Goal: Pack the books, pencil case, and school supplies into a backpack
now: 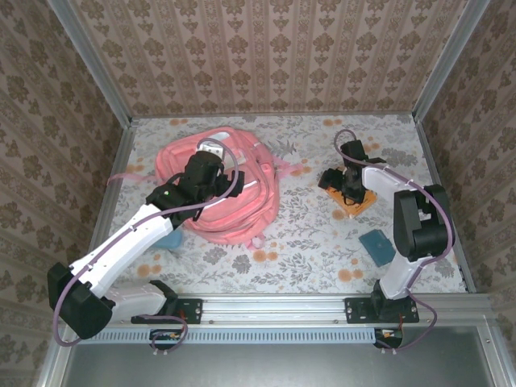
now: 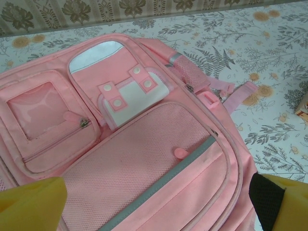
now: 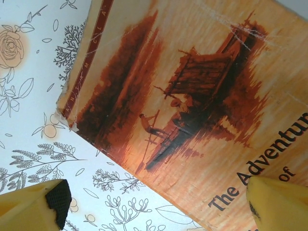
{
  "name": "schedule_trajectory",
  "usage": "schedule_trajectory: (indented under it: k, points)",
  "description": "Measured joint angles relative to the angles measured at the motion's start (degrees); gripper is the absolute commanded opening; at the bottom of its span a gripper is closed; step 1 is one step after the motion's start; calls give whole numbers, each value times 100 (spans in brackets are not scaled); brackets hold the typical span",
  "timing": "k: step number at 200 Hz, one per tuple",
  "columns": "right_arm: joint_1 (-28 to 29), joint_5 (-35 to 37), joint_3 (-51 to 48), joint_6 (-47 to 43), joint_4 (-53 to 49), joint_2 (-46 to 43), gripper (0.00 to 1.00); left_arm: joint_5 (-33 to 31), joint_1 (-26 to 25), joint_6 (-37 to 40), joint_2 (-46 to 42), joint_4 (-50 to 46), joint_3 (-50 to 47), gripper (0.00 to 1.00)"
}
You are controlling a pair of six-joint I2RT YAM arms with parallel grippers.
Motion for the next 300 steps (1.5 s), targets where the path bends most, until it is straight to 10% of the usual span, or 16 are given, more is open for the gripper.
schedule_trajectory:
  k: [64,137,193,300]
  points:
    - [175,-361,-616,592,603,-376,88,142,39,-94,17,7,0,100]
    - [1915,-245,-1416,1709,734,-1403,85,348,37,-326,391,66,28,100]
    - [1434,743,-925,772,2,-1742,80,656,37,-485,439,24,144,100]
    - [758,173,-938,-258,-356,-758,46,2326,-656,-1744,2680,195,1119,73]
